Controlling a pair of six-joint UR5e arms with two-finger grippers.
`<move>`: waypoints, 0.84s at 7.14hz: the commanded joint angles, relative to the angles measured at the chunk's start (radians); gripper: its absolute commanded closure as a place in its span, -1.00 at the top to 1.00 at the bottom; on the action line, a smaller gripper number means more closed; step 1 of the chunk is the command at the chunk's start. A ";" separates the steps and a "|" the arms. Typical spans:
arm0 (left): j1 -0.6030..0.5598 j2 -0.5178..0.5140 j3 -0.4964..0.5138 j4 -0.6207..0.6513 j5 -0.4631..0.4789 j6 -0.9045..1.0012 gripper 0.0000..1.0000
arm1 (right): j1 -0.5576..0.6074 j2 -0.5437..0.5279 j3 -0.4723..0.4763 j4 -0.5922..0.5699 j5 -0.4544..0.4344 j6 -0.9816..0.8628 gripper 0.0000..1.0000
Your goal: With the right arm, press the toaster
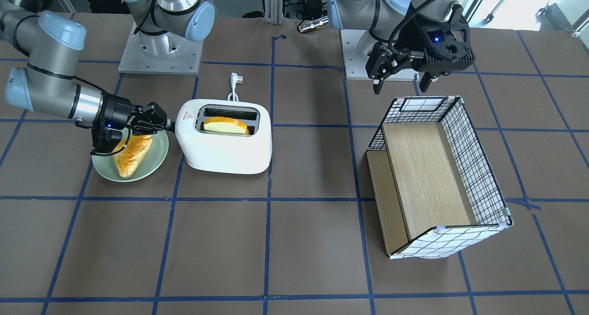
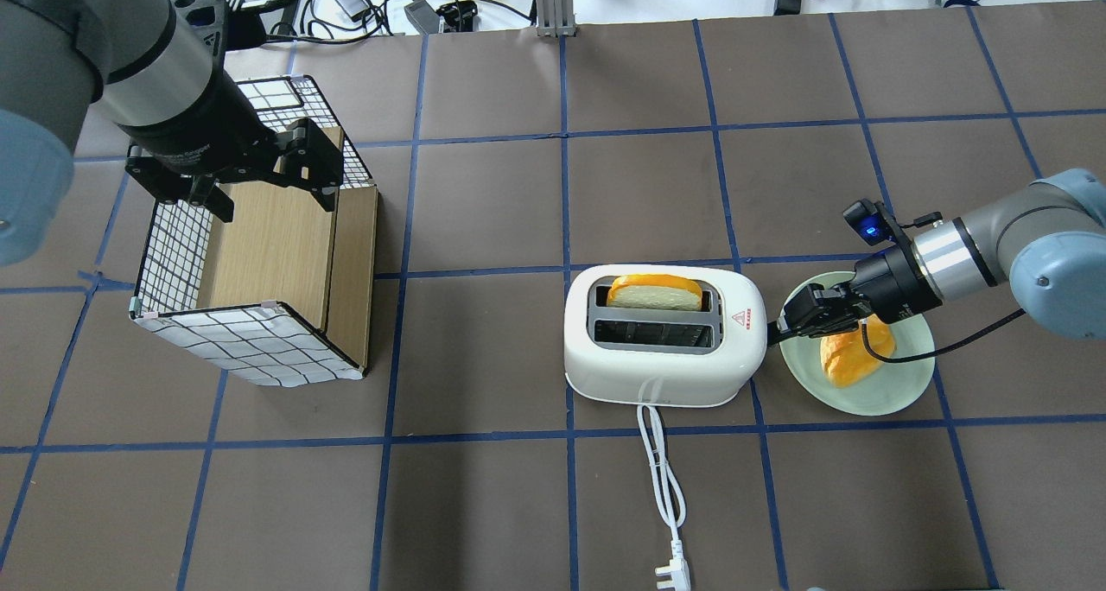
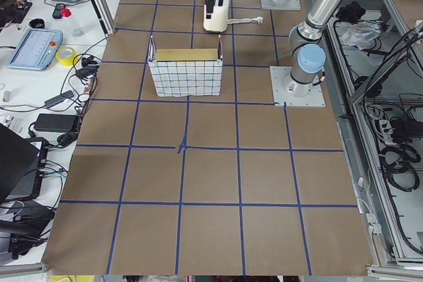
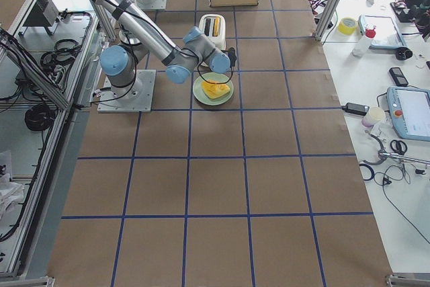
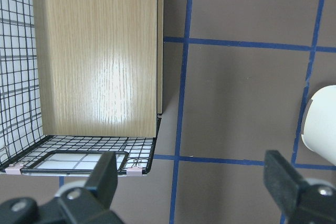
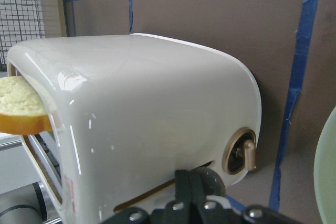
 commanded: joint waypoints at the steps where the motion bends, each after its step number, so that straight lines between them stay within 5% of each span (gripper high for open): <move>1: 0.000 0.000 0.000 0.000 0.000 0.000 1.00 | 0.000 -0.039 -0.020 0.008 -0.010 0.130 -1.00; 4: 0.000 0.000 0.000 0.000 0.000 0.000 1.00 | 0.014 -0.115 -0.170 0.096 -0.110 0.228 -1.00; 6: 0.000 0.000 0.000 0.000 0.000 0.000 1.00 | 0.104 -0.129 -0.403 0.233 -0.292 0.378 -1.00</move>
